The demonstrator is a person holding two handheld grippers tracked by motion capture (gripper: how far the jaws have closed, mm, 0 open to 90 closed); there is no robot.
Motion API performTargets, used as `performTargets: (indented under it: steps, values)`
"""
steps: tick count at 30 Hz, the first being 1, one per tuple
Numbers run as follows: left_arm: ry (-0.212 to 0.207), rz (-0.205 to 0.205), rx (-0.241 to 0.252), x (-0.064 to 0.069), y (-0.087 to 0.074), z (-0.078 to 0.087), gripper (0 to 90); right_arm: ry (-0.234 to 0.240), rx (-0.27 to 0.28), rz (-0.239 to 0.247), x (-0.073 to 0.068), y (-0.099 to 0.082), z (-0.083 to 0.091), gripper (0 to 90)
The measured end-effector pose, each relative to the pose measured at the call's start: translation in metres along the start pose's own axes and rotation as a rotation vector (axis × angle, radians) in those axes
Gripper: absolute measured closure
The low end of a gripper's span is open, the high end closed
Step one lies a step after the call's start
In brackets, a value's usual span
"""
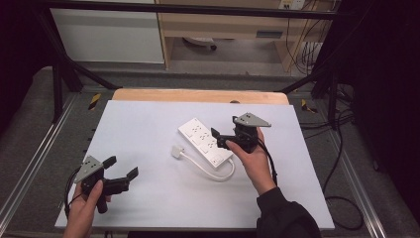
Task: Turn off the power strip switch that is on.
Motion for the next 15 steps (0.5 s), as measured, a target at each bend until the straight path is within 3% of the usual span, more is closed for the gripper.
performTargets:
  steps: [15]
  values:
    - [-0.003, -0.009, -0.007, 0.0, -0.001, 0.0, 4.6, 0.03, -0.058, 0.027, -0.007, -0.011, -0.017, 47.0]
Point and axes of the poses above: each handheld gripper's, and its own axes: z roughly backward along the jaws, y roughly out of its top, x roughly to its right, the point moved 10 cm from there along -z, roughly forward along the jaws, and after that the axes turned 11 degrees about -x, right-handed, at the moved point
